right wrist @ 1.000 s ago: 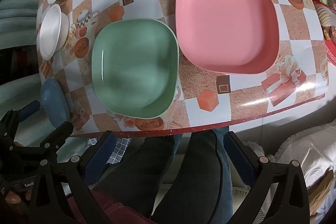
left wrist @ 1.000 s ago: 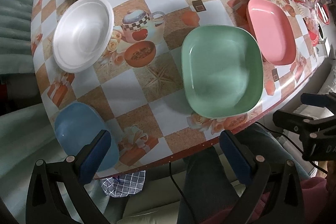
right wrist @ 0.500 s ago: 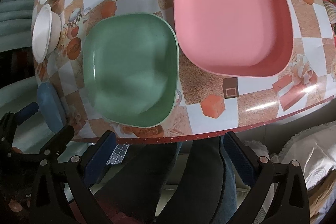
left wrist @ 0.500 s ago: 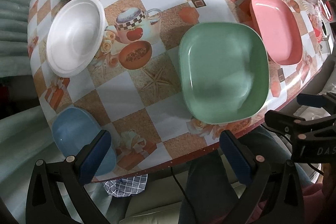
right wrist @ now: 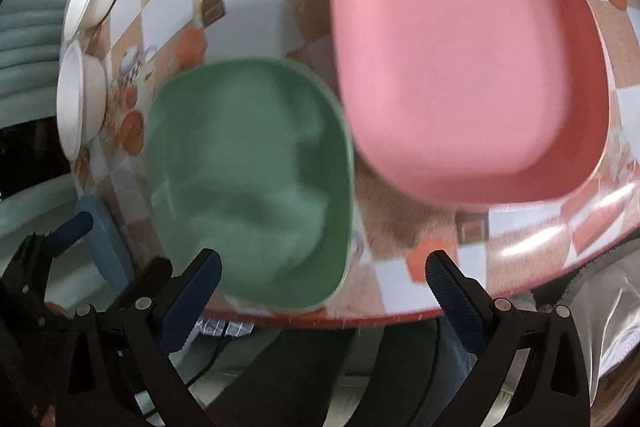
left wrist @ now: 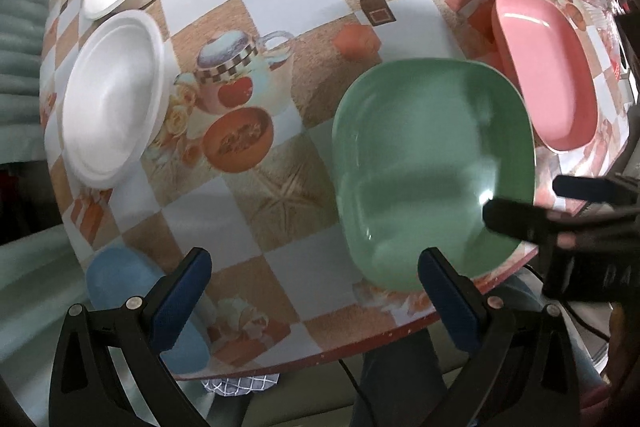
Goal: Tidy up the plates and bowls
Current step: 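Move both grippers toward the green square plate, then close both grippers on the rim of the green plate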
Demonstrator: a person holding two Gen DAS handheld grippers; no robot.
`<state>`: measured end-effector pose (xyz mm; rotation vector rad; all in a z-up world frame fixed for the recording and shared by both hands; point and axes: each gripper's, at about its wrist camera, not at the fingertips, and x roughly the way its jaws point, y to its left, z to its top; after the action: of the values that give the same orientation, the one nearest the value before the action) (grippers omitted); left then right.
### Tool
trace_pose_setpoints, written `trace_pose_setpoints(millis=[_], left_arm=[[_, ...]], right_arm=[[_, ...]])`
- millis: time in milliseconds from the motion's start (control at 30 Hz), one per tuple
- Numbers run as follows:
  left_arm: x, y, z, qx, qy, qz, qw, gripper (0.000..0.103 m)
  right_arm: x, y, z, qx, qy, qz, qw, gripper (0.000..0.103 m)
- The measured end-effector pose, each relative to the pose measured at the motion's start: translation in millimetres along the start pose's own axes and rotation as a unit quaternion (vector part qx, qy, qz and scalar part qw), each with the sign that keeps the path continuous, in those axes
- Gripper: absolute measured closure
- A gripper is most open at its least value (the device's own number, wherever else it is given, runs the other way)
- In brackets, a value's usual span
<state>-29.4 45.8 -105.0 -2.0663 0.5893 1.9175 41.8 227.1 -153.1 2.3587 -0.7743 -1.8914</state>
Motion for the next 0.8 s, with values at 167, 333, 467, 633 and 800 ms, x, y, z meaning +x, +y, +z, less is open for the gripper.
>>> trace_pose_setpoints(millis=[167, 333, 467, 633, 800], left_arm=[[8, -6, 16, -0.008, 0.006, -0.01, 0.9999, 0.0], [15, -4, 29, -0.027, 0.003, -0.021, 0.9994, 0.0], [23, -6, 41, -0.033, 0.003, -0.023, 0.9992, 0.0], [30, -12, 44, -0.029, -0.004, -0.015, 0.9994, 0.0], [65, -33, 51, -0.024, 0.012, -0.023, 0.9994, 0.0]], right_arm=[[-13, -19, 26, 0.022, -0.031, -0.022, 0.999, 0.0], [-28, -34, 41, 0.03, -0.054, -0.041, 0.997, 0.0], [-21, -25, 21, 0.008, -0.042, -0.049, 0.998, 0.0], [-1, -16, 1, 0.011, -0.039, -0.089, 0.995, 0.0], [4, -24, -2, 0.017, -0.043, -0.125, 0.991, 0.0]])
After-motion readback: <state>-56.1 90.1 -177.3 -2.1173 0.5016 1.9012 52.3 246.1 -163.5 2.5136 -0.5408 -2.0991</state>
